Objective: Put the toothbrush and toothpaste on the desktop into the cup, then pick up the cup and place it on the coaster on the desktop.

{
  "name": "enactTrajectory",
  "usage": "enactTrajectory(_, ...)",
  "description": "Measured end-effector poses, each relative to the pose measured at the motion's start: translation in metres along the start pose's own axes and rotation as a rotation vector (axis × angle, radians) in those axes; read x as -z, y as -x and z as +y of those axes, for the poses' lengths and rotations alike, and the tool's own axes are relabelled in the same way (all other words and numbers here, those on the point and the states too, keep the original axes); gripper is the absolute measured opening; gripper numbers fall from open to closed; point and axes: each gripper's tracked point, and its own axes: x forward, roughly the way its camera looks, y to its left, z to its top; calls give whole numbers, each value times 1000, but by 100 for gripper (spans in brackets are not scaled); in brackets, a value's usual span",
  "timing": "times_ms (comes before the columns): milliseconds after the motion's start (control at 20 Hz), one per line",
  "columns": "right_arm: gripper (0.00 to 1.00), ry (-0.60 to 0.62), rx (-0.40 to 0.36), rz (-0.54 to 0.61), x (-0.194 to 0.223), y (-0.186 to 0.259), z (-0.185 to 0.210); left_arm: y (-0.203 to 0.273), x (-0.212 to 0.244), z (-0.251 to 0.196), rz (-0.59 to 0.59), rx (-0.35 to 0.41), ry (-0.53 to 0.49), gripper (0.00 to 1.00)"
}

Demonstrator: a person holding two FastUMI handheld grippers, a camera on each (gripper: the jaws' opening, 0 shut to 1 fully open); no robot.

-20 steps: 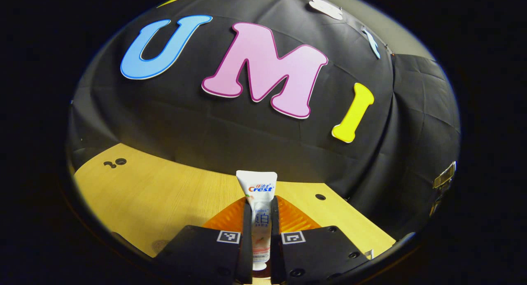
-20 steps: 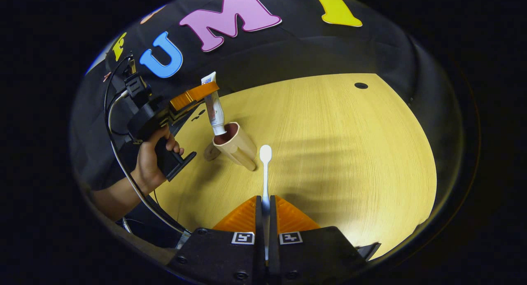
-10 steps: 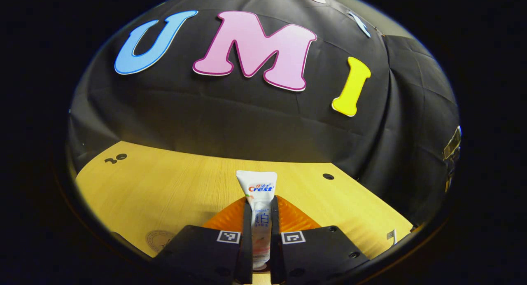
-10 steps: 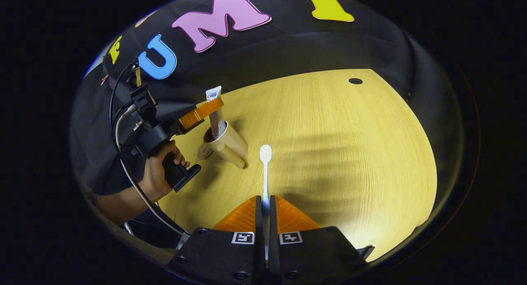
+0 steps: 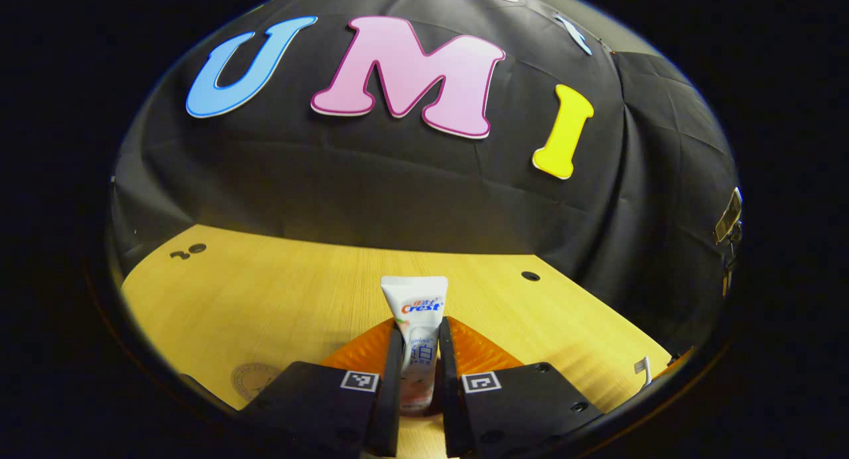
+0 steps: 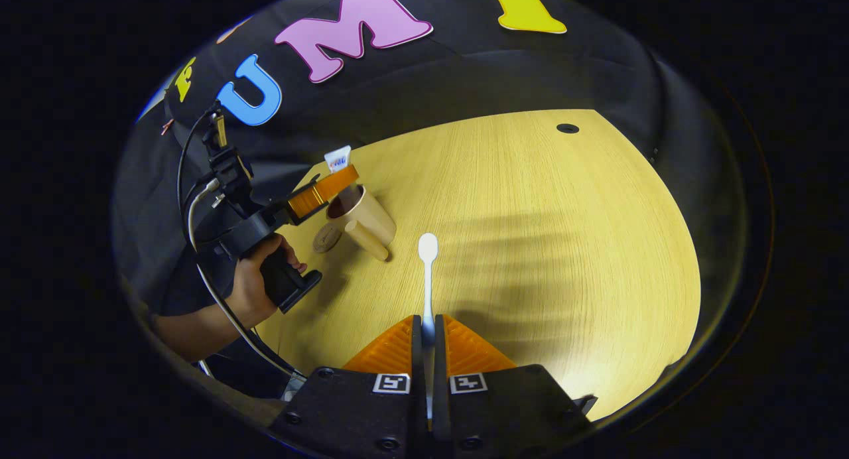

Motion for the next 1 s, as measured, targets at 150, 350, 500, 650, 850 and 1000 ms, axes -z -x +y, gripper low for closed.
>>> enactTrajectory(150,7,1,-6,-3,0,0,6,9,4,2,3,8,25,45)
enactTrajectory(350,7,-18,-18,-21,-6,0,15,17,1,6,12,11,24,49)
enactTrajectory(500,7,-31,-25,-42,-10,-1,23,29,-5,3,16,28,18,54)
enactTrajectory(650,7,-37,-35,-68,-16,-2,33,49,-13,1,17,52,6,57)
enactTrajectory(850,7,-56,-56,-138,-39,-4,50,80,-20,0,30,71,-25,66)
enactTrajectory(1000,7,-72,-76,-209,-67,-4,62,104,-25,1,49,83,-30,66)
